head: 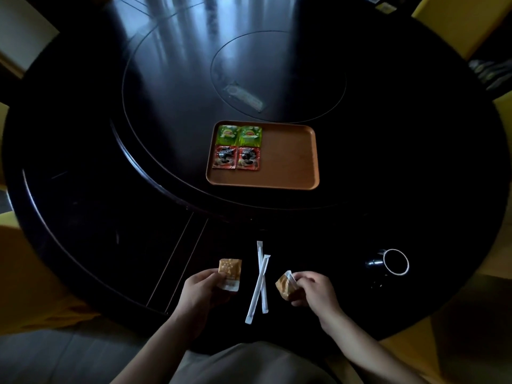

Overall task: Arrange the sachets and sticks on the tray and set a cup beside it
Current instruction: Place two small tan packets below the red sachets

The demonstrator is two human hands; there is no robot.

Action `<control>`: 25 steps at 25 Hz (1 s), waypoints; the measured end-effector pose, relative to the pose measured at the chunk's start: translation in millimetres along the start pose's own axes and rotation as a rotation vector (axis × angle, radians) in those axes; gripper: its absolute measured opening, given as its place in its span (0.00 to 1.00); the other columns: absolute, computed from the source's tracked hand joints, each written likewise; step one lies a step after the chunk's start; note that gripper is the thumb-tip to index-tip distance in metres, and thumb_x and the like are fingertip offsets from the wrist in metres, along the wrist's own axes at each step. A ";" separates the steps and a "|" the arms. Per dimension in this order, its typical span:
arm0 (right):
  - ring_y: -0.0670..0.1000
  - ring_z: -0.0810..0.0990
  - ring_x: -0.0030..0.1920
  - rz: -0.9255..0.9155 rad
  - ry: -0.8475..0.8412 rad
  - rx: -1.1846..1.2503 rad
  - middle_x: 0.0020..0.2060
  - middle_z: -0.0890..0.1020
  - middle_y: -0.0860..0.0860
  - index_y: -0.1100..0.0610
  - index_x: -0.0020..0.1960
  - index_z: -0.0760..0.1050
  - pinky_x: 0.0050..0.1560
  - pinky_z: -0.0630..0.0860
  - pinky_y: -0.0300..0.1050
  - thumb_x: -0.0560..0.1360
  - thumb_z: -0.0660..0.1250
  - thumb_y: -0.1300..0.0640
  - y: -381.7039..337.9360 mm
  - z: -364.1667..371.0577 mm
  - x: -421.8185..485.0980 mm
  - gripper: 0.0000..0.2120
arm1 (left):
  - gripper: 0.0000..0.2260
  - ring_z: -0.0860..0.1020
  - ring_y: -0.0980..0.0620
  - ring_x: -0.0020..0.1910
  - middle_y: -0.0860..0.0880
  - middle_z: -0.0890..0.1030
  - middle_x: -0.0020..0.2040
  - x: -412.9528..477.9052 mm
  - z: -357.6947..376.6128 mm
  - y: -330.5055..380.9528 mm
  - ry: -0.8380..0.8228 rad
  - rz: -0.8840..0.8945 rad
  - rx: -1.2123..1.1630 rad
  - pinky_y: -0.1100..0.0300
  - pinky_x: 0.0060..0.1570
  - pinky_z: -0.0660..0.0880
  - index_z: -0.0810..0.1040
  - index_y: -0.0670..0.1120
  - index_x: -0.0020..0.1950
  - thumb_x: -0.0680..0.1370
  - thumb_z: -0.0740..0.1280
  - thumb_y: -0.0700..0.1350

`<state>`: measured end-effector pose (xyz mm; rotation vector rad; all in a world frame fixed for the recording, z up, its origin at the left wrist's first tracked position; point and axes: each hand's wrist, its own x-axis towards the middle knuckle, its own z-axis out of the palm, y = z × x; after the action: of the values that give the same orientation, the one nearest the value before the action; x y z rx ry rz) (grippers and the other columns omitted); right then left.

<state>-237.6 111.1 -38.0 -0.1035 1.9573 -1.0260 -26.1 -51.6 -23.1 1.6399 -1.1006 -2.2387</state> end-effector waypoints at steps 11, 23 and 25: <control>0.55 0.86 0.32 -0.113 0.027 -0.064 0.36 0.86 0.54 0.55 0.41 0.81 0.34 0.83 0.48 0.75 0.70 0.64 -28.5 -8.9 1.9 0.06 | 0.06 0.84 0.39 0.40 0.35 0.86 0.45 12.4 14.4 35.4 0.066 0.021 -0.055 0.50 0.40 0.82 0.85 0.41 0.47 0.77 0.70 0.42; 0.47 0.84 0.34 -0.361 0.105 0.069 0.39 0.84 0.53 0.56 0.42 0.80 0.31 0.80 0.39 0.74 0.70 0.67 -163.8 19.6 65.7 0.07 | 0.11 0.86 0.43 0.42 0.38 0.86 0.45 71.4 61.3 152.9 0.195 0.156 -0.255 0.56 0.41 0.83 0.81 0.37 0.52 0.71 0.76 0.35; 0.45 0.84 0.34 -0.367 0.109 0.055 0.39 0.84 0.51 0.54 0.42 0.79 0.31 0.80 0.39 0.74 0.71 0.66 -180.4 24.3 79.3 0.08 | 0.11 0.85 0.41 0.43 0.36 0.84 0.48 89.3 70.8 166.9 0.283 0.106 -0.347 0.53 0.41 0.83 0.79 0.36 0.51 0.71 0.76 0.34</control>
<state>-321.8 -56.4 27.5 -0.3954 2.0516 -1.3452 -170.5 -184.9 24.1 1.6388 -0.6696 -1.9223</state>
